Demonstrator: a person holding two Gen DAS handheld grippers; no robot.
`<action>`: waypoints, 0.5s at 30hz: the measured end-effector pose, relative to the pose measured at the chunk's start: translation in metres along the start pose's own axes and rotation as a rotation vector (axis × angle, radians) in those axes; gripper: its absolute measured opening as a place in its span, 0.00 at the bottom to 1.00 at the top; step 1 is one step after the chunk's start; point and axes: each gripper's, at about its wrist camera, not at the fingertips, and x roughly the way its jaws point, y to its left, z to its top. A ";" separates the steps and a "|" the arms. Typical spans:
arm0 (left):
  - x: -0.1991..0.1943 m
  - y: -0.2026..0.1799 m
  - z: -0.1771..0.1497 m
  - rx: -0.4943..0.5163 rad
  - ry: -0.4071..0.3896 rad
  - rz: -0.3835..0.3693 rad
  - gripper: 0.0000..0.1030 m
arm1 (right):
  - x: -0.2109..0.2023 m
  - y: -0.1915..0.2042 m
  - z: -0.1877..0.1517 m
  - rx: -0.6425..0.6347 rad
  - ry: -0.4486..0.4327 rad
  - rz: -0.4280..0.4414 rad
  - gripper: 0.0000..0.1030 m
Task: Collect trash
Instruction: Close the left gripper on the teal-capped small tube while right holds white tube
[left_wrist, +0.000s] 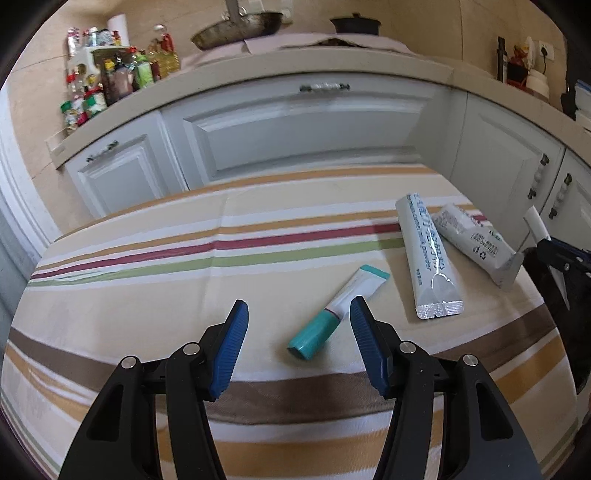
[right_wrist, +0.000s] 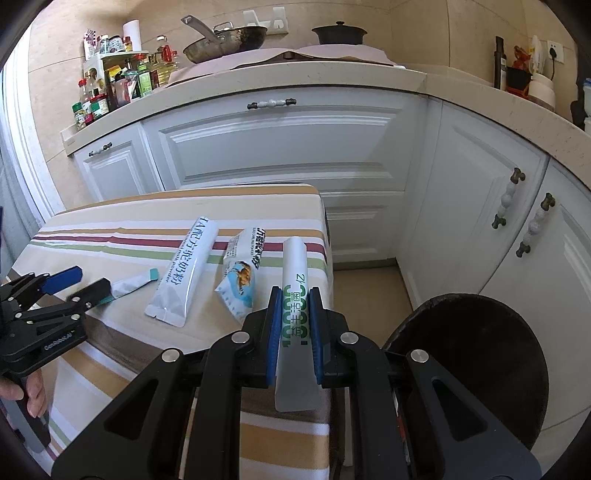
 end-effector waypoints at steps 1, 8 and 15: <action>0.004 -0.001 0.001 0.006 0.013 -0.010 0.55 | 0.001 -0.001 0.000 0.001 0.002 0.001 0.14; 0.019 -0.003 0.003 0.021 0.071 -0.046 0.50 | 0.006 -0.003 0.000 0.008 0.013 0.006 0.14; 0.016 -0.007 0.001 0.054 0.063 -0.055 0.12 | 0.003 0.000 -0.001 0.007 0.008 0.006 0.14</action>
